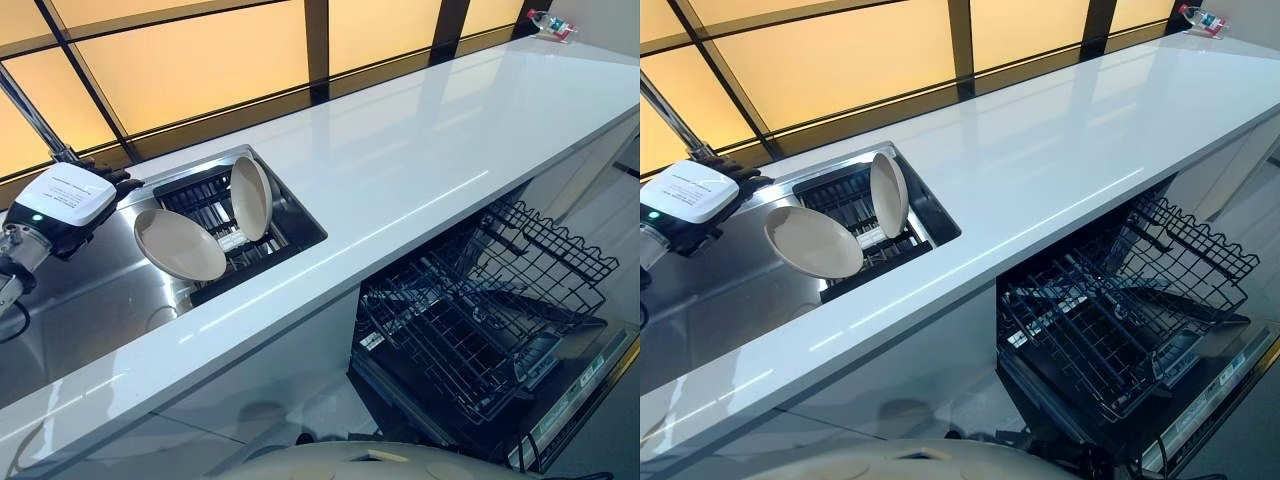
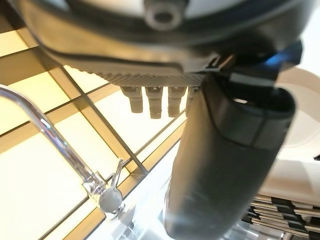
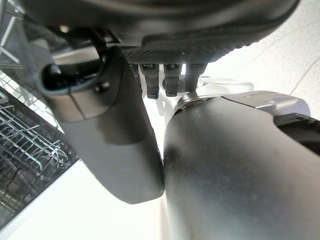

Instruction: Pick up plates and place into dishwasher.

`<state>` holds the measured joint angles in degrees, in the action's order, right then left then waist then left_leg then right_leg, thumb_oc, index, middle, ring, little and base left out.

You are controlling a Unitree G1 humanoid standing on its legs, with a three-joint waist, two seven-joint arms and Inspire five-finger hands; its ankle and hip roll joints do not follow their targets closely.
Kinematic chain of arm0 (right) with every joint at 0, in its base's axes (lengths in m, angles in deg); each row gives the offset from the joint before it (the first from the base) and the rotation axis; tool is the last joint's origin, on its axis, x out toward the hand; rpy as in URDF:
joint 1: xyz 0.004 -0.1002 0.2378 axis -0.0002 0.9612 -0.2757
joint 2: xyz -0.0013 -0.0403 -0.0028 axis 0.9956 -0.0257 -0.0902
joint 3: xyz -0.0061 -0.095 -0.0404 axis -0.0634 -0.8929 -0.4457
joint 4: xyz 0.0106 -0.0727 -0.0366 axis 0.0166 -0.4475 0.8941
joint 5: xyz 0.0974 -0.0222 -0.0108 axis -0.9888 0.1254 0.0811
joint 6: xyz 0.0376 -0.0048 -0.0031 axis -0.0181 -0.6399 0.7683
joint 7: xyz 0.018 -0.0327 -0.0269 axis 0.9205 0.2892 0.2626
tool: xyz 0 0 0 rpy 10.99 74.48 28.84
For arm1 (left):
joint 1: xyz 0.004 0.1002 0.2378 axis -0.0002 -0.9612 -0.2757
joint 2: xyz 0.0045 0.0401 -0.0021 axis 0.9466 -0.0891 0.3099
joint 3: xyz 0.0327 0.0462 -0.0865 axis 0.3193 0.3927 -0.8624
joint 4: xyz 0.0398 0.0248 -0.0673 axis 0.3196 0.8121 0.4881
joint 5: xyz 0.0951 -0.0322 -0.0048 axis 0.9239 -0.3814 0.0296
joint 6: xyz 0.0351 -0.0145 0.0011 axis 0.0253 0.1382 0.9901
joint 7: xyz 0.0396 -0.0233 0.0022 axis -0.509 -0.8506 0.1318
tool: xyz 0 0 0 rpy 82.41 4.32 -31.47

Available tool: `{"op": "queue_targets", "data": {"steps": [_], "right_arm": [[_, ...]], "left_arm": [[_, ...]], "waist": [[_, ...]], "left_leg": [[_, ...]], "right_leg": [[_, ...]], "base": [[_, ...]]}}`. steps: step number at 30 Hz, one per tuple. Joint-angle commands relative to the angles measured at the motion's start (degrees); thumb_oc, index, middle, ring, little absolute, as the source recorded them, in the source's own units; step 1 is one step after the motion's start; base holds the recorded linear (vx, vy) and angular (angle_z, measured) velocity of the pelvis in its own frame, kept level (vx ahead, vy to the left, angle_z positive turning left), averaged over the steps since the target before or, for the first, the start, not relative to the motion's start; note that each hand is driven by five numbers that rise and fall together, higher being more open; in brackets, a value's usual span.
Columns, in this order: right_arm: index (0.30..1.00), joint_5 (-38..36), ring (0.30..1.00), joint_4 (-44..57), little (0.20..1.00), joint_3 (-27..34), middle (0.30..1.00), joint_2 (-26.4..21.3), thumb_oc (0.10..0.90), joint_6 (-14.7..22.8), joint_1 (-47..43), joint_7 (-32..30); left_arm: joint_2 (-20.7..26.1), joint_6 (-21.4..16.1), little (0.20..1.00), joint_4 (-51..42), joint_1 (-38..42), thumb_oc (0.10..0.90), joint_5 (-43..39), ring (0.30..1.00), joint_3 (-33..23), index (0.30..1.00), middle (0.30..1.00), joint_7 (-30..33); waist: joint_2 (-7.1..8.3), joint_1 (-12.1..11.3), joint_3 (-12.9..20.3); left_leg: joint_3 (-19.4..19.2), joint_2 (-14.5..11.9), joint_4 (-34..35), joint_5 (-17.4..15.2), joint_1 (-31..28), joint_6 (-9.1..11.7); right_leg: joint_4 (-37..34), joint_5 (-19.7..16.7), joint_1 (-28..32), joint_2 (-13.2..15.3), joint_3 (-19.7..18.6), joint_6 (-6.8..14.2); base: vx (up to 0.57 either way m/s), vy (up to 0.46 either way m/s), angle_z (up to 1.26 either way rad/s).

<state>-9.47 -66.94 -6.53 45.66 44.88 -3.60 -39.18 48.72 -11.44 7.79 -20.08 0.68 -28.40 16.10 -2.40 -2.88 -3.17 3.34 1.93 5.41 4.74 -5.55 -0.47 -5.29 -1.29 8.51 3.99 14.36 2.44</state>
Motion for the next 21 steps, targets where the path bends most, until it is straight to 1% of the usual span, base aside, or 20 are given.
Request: {"op": "queue_targets", "data": {"steps": [1,9,16,21], "right_arm": [[0.900,1.51,0.900,-2.54,0.900,-0.98,0.900,-1.37,0.800,-0.98,-1.41,2.94],[0.900,1.58,0.900,-2.91,0.900,-0.95,0.900,-1.25,0.800,-0.74,-1.14,3.01],[0.900,2.03,0.900,-3.10,0.900,-1.00,0.900,-1.17,0.800,-0.40,-1.00,3.02],[0.900,1.91,0.900,-3.30,0.900,-1.09,0.900,-1.13,0.800,-0.25,-1.11,3.07]], "left_arm": [[7.32,0.89,0.900,-0.07,11.44,0.800,0.46,0.900,-4.65,0.900,0.900,0.38],[7.86,0.03,0.900,-1.95,14.15,0.800,1.22,0.900,-2.28,0.900,0.900,-3.69],[8.05,-1.24,0.900,-3.09,15.50,0.800,2.56,0.900,-1.28,0.900,0.900,-6.88],[8.35,-2.03,0.900,-4.00,17.03,0.800,1.84,0.900,-0.15,0.900,0.900,-8.70]], "waist": [[-2.57,0.84,-1.03],[-2.63,1.16,-0.91],[-2.75,1.29,-0.87],[-2.76,1.35,-0.88]], "left_leg": [[-2.65,2.89,-0.41,-8.68,-3.47,-1.19],[-2.70,2.97,-0.41,-8.75,-3.61,-1.26],[-2.61,3.01,-0.41,-8.73,-3.65,-1.28],[-2.55,3.02,-0.41,-8.78,-3.69,-1.29]], "right_leg": [[2.84,5.25,0.77,-3.48,-0.56,1.04],[2.64,5.10,0.90,-3.55,-0.89,1.06],[2.62,5.10,0.92,-3.58,-1.02,1.00],[2.59,5.12,1.00,-3.57,-0.99,1.01]], "base": [[0.00,0.000,0.00],[0.00,0.001,-0.01],[0.00,0.001,-0.02],[0.00,0.000,0.00]]}}
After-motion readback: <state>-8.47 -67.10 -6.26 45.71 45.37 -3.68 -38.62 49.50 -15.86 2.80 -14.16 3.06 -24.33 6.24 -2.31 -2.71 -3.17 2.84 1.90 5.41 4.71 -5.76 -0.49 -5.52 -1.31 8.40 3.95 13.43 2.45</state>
